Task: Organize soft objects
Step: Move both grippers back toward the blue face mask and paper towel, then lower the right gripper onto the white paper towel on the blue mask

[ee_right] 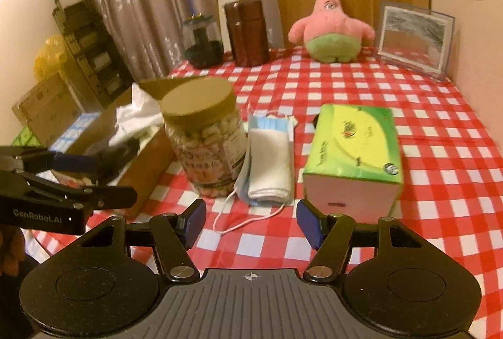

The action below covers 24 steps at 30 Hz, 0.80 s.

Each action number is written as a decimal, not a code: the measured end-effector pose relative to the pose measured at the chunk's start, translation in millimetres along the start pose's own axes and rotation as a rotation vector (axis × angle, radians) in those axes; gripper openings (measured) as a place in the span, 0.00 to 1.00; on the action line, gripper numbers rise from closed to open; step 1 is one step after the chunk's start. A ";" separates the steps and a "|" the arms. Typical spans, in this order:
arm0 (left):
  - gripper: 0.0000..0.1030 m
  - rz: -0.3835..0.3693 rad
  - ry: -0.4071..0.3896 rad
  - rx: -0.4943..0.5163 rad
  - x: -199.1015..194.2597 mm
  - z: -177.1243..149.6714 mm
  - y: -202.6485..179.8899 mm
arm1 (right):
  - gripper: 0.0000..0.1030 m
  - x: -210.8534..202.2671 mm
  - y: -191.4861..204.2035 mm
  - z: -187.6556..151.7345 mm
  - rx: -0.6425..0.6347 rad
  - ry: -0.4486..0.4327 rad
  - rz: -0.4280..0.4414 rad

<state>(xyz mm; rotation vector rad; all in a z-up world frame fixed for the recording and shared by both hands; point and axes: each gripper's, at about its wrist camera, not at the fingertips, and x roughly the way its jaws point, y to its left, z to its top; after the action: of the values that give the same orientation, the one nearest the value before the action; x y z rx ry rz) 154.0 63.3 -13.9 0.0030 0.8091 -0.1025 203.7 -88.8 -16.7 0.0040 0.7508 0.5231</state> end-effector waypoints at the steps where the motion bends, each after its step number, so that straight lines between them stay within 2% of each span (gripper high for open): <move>1: 0.81 -0.012 0.011 -0.003 3.6 -0.7 0.3 | 0.60 3.4 0.5 -1.5 -0.009 0.005 -0.006; 4: 0.70 -0.056 0.033 -0.003 16.3 -3.3 -2.1 | 0.55 11.9 -3.5 -5.4 -0.010 0.027 -0.014; 6: 0.65 -0.077 0.047 0.001 27.1 -5.3 -5.7 | 0.48 16.7 -9.2 -7.8 0.001 0.040 -0.023; 11: 0.46 -0.110 0.070 0.006 55.3 -8.4 -16.0 | 0.39 23.1 -16.3 -10.4 0.010 0.056 -0.035; 19: 0.36 -0.150 0.081 0.017 93.1 -2.8 -31.4 | 0.39 27.8 -29.8 -8.1 0.056 0.063 -0.026; 22: 0.27 -0.154 0.078 0.030 102.7 1.6 -35.9 | 0.39 28.9 -30.9 -6.6 0.059 0.061 -0.028; 24: 0.24 -0.143 0.079 0.040 108.5 4.2 -37.2 | 0.39 30.6 -32.1 -6.5 0.065 0.065 -0.029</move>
<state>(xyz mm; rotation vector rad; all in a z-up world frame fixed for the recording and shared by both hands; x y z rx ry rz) 227.9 16.3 -88.1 -0.0130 0.8856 -0.2549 232.7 -104.1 -47.4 0.0362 0.8300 0.4727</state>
